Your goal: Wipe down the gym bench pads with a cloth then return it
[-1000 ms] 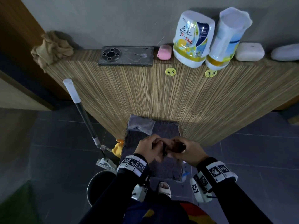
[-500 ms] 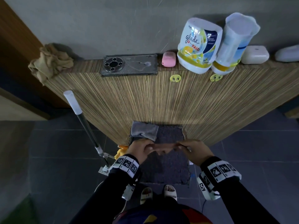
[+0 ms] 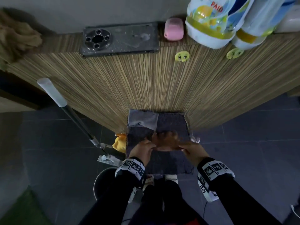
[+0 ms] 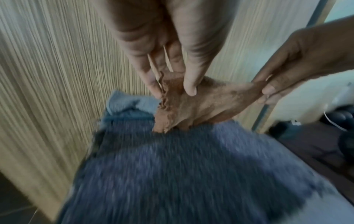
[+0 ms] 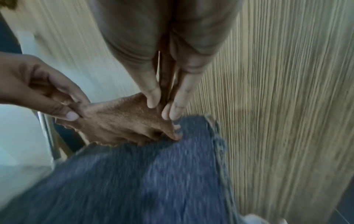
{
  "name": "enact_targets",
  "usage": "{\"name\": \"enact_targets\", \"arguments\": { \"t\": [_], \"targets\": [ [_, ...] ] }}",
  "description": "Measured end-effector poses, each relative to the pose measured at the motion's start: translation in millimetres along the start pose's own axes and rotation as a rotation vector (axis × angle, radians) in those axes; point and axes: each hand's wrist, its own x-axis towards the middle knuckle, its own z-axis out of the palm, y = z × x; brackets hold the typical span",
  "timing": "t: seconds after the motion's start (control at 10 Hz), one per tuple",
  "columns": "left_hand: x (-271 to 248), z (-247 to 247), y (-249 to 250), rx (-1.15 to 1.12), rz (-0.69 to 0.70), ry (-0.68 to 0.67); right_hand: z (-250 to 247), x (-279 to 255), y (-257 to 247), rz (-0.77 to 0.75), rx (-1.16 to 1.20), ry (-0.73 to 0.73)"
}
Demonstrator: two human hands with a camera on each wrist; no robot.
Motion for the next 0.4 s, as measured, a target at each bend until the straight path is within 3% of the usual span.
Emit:
{"name": "enact_targets", "arguments": {
  "t": [0.1,0.2,0.4],
  "targets": [
    [-7,40,-18,0.083,-0.096,-0.245,38,2,16,0.049,-0.027,-0.179],
    [-16,66,-30,0.104,-0.121,-0.411,60,1,26,0.076,-0.035,-0.246],
    [-37,57,-40,0.017,-0.207,-0.182,61,-14,39,0.222,0.102,-0.160]
  ]
}}
